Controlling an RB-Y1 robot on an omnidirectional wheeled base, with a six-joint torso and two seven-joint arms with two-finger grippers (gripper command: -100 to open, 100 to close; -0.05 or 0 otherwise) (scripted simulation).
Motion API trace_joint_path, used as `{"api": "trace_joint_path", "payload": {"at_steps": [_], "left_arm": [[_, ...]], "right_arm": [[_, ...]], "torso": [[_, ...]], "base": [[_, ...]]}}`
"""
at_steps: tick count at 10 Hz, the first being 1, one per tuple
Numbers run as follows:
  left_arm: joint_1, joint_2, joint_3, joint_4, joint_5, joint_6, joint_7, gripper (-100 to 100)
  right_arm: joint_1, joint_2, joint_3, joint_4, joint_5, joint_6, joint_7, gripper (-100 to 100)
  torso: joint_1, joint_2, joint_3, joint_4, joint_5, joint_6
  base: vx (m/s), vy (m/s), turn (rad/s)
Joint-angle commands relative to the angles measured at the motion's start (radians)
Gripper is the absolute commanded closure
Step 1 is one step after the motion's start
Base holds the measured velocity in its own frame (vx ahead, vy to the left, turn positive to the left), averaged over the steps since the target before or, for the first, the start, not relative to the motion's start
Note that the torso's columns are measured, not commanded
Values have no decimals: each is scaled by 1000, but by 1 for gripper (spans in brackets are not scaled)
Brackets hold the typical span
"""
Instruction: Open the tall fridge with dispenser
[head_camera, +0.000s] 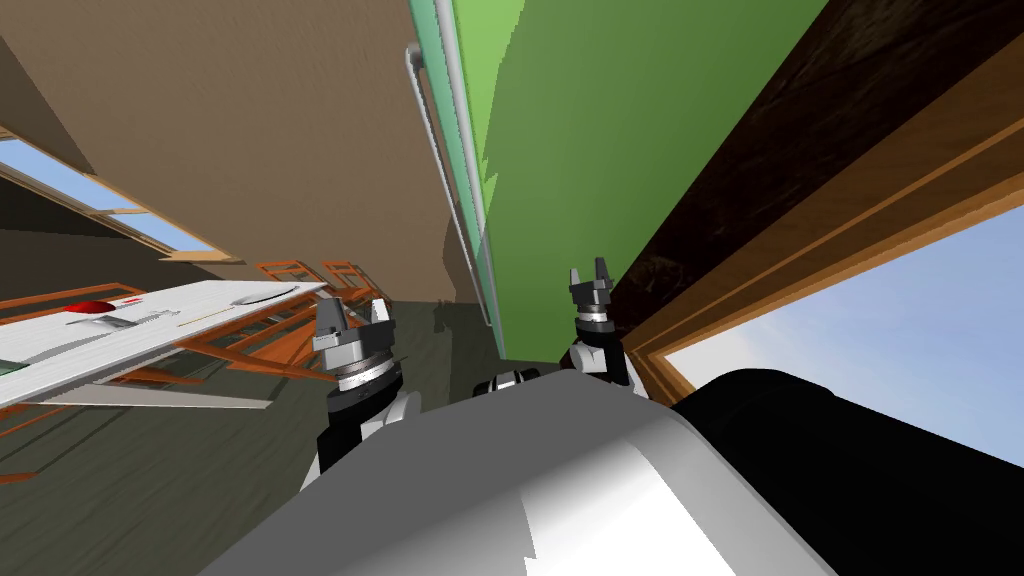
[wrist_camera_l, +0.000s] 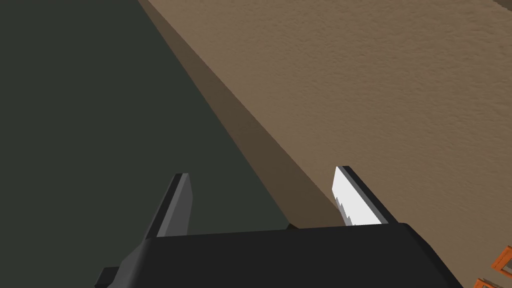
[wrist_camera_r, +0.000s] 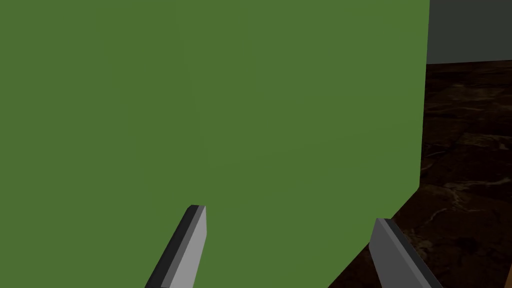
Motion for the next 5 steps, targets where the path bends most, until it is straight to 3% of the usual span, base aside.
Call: {"api": "trace_joint_path", "payload": {"at_steps": [1,2,5], "left_arm": [[0,0,0,0,0,0,0,0],[0,0,0,0,0,0,0,0],[0,0,0,0,0,0,0,0]], "right_arm": [[-8,-28,2,7,19,5,3,-100],[-15,-50,3,13,38,10,7,-100],[-50,-130,10,42,126,36,23,-100]], "torso": [[0,74,-148,74,0,0],[1,107,-217,107,0,0],[1,118,-243,120,0,0]], "base": [[23,26,-49],[44,59,-82],[75,86,-124]]}}
